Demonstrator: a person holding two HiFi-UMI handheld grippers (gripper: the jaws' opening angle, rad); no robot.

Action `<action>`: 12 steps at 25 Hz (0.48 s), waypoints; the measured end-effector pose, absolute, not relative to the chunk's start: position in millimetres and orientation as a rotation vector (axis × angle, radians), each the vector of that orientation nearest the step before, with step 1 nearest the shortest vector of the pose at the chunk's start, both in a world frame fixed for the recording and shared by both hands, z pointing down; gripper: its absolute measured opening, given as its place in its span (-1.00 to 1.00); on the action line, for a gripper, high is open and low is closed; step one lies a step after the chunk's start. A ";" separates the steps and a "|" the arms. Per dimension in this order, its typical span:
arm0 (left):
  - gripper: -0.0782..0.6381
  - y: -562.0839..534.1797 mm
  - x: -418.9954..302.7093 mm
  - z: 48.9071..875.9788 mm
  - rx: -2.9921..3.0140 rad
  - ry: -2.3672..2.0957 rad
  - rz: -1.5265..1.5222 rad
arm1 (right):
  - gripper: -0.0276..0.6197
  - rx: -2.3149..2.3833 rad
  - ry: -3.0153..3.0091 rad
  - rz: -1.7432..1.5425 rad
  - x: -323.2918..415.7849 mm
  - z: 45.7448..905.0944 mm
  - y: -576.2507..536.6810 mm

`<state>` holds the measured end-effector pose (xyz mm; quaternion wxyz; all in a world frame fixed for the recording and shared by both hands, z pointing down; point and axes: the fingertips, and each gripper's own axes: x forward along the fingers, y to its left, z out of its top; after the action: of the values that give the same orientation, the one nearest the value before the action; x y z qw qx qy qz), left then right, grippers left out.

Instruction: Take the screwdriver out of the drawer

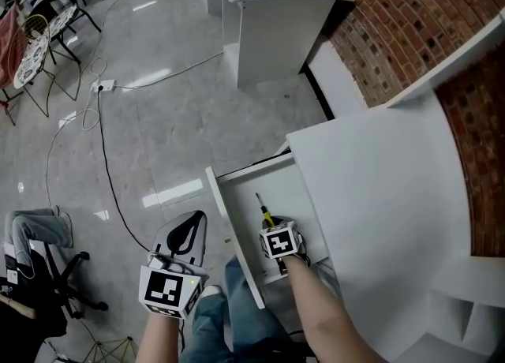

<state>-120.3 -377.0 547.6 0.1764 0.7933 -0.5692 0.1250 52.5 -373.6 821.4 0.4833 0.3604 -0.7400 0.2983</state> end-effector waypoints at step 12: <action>-0.74 -373.9 -92.6 475.8 2.430 -1.579 0.266 | -0.68 1.079 -2.031 0.539 50.7 661.8 -377.4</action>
<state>-92.6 -373.9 475.8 0.1156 0.8294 -0.5390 0.0910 50.7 -377.4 661.8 0.3800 0.4227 -0.7953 0.2109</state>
